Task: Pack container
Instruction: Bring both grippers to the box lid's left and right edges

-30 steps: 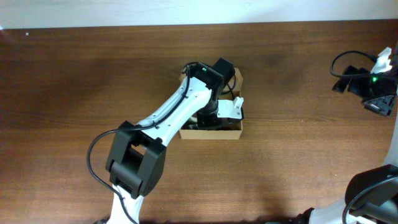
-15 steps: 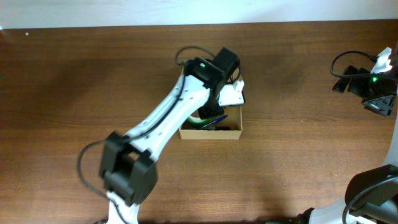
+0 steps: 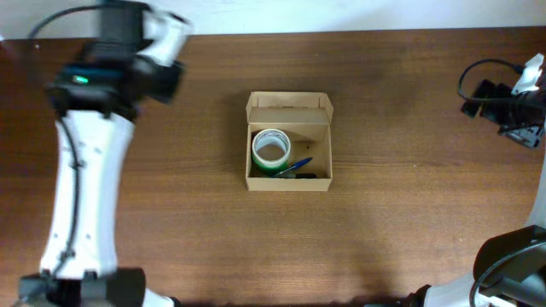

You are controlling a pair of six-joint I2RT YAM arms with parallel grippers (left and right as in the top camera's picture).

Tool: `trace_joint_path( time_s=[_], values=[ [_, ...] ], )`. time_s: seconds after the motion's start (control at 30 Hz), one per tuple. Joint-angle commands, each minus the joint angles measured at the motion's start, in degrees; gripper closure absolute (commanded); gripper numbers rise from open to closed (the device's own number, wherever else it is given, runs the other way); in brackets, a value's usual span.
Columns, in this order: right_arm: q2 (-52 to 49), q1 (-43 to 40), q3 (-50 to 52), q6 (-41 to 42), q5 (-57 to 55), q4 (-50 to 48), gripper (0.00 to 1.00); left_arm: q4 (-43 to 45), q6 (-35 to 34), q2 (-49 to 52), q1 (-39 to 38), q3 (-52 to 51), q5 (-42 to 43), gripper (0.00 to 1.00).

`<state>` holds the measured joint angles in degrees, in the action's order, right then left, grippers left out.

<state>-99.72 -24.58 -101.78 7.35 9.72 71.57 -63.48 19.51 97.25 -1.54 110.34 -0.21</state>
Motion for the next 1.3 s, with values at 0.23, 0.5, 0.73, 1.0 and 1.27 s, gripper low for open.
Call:
trace_joint_path(
  time_s=[0.23, 0.5, 0.73, 1.0, 1.27],
  values=[
    [-2.5, 1.2, 0.3, 4.7, 19.0, -8.3, 0.87, 1.5, -3.9, 17.9, 8.6, -2.1, 29.6, 0.87],
    [-16.2, 9.0, 0.3, 6.7, 30.3, -11.1, 0.96, 6.3, -3.9, 30.1, 6.9, -2.1, 46.2, 0.98],
    [-28.1, 15.5, 0.3, 8.2, 37.7, -16.2, 0.96, 7.1, -3.9, 36.2, 5.0, -2.1, 46.6, 0.98],
    [-34.7, 20.0, 0.3, 8.6, 38.0, -19.0, 0.96, 7.3, -3.9, 40.8, 0.7, -2.1, 46.5, 0.98],
    [-35.5, 24.8, 0.3, 7.5, 39.3, -23.9, 0.96, 10.3, -6.3, 43.4, -1.5, -2.1, 48.3, 0.98]
  ],
)
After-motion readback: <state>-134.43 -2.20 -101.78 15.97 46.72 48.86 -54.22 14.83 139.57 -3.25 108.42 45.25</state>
